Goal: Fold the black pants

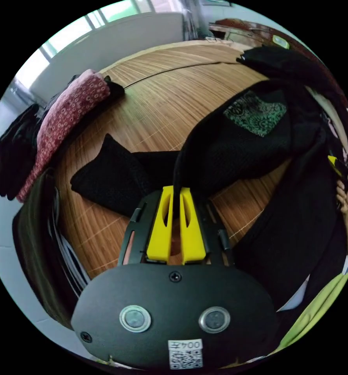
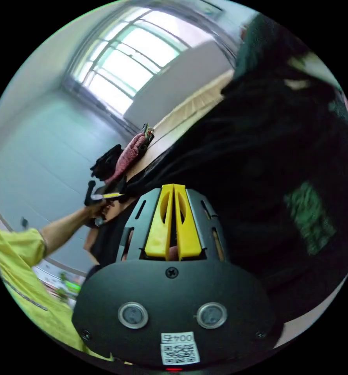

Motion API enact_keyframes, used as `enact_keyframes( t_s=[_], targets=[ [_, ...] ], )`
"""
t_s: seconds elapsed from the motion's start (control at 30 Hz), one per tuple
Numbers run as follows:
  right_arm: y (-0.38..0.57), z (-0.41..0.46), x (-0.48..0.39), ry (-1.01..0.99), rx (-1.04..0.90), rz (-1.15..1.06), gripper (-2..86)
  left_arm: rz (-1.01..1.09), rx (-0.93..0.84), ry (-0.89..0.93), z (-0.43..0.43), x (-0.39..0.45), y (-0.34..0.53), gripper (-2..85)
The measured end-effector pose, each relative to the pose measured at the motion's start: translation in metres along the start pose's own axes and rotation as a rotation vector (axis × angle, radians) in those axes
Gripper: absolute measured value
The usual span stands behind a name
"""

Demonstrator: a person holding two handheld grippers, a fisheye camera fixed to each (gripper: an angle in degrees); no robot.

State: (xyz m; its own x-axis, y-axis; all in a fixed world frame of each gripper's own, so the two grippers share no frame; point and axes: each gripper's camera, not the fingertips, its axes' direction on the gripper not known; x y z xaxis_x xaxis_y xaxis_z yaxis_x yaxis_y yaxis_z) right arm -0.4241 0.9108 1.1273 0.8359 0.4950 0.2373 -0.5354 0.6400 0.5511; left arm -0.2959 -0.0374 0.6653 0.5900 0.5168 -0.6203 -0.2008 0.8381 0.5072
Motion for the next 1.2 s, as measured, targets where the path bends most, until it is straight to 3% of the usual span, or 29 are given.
enact_keyframes(
  t_s=[0.1,0.17,0.37,0.67,0.8,0.93,1.2],
  targets=[
    [-0.049,0.003,-0.089,0.321,0.061,-0.403,3.6,0.102,-0.024,-0.113,0.001,0.024,0.000,2.7],
    [-0.114,0.029,-0.132,0.533,-0.022,-0.671,5.6,0.153,-0.039,-0.188,0.002,0.039,0.001,2.8],
    [-0.305,0.148,-0.133,0.735,-0.520,-0.808,14.4,0.141,-0.011,-0.210,0.002,0.050,0.017,2.7],
    [-0.402,0.321,-0.130,1.007,-0.946,-1.049,16.3,0.217,-0.061,-0.201,0.002,0.061,0.027,2.6],
    [-0.416,0.363,-0.113,1.017,-1.039,-1.043,15.5,0.238,-0.063,-0.212,0.001,0.068,0.038,2.6],
    [-0.432,0.373,-0.102,0.878,-1.118,-0.939,7.3,0.247,-0.069,-0.231,0.000,0.078,0.050,2.5],
    [-0.433,0.246,-0.159,0.817,-0.841,-0.983,4.1,0.202,-0.086,-0.240,-0.018,0.076,0.069,1.6]
  ],
)
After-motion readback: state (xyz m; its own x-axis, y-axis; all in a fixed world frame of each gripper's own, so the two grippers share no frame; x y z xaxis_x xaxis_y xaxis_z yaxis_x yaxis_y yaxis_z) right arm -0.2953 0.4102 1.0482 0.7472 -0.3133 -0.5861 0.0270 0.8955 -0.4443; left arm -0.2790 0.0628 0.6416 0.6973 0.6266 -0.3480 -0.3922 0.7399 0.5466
